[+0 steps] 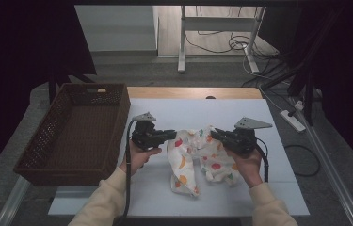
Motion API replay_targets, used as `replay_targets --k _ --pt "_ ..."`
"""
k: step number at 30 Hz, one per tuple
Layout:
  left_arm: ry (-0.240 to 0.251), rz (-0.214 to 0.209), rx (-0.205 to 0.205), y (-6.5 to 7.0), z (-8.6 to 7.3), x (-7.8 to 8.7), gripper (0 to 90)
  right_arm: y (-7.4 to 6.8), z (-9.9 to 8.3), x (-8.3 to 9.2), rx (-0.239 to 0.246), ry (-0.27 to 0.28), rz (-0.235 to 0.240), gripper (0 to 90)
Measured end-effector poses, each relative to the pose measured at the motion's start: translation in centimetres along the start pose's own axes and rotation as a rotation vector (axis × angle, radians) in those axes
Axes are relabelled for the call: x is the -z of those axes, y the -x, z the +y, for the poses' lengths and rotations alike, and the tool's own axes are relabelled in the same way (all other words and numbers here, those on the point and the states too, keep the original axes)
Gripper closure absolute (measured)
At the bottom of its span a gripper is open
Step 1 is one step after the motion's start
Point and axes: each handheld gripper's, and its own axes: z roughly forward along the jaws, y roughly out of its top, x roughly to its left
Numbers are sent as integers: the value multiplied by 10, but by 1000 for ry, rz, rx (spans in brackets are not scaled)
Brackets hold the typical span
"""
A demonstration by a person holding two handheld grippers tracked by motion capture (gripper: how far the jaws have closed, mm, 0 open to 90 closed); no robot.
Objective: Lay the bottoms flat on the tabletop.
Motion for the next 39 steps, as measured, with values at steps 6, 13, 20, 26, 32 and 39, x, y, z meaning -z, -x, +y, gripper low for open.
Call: replay_targets --k 6,13,20,26,32,39 --pt "29 -6 -14 6 13 5 823 -2 12 4 3 38 4 808" --pt "69 -9 -45 14 33 17 825 -3 31 15 11 100 0 808" --pt "104 -2 -41 11 41 29 825 -7 50 21 32 140 -8 809" --pt "131 5 -43 10 49 40 826 -11 64 21 45 168 -5 809" --pt "157 9 -46 11 57 50 825 -14 79 23 63 197 -3 809" --pt "181 10 -64 16 70 58 825 -17 91 28 78 222 -8 809"
